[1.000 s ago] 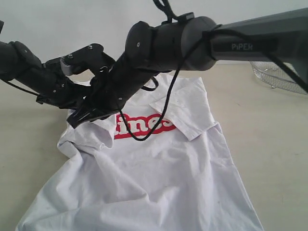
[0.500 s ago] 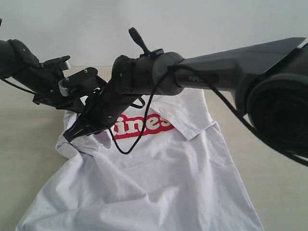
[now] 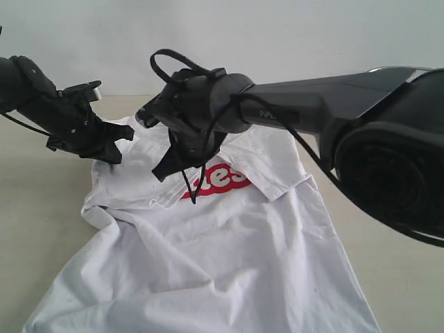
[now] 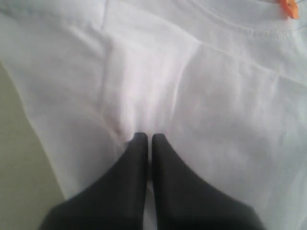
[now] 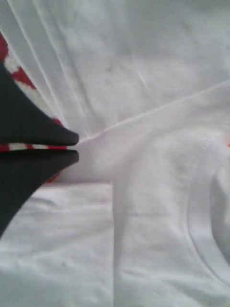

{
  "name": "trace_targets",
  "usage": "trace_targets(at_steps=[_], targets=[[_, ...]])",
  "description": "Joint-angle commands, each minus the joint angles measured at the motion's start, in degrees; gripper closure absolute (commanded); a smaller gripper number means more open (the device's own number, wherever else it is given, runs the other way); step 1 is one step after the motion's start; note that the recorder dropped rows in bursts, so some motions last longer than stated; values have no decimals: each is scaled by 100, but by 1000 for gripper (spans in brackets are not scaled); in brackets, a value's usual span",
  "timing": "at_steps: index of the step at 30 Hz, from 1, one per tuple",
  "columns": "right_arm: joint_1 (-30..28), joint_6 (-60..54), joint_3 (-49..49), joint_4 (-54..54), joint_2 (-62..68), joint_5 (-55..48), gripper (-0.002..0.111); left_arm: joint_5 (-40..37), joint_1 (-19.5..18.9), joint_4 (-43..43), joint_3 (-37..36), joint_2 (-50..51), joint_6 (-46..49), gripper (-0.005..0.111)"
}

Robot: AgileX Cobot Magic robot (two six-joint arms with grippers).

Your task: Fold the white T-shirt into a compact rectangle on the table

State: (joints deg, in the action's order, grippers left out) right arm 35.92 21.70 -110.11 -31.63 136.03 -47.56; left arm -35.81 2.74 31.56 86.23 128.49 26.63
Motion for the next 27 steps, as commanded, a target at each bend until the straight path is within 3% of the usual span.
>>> trace_targets(at_steps=[1,3,6,8,13,18,27], targets=[[-40,81,-46,-469,-415,-462,109,-281,-198,-556,-84,-92,-59,102],[-188,-6,-46,-520,-520,-909,109,-223,-380,-697,-84,-228,-17,102],[-905,-501,-31,-140,-753,-1646,109,-553,-611,63,-84,-448,915,102],[-1337,-1147,37,481,-833,-1345,109,-656,-584,489,-84,-413,1251,102],[-2154,-2669,37,2498,-750,-369,109,-400,-560,532,-84,-63,1154,102],[-2276,-2994,37,2811,-567,-318,109,-10,-560,521,163,351,1092,102],[-2276,-2995,37,2601,-553,-369,109,-486,-560,610,1763,1126,804,102]])
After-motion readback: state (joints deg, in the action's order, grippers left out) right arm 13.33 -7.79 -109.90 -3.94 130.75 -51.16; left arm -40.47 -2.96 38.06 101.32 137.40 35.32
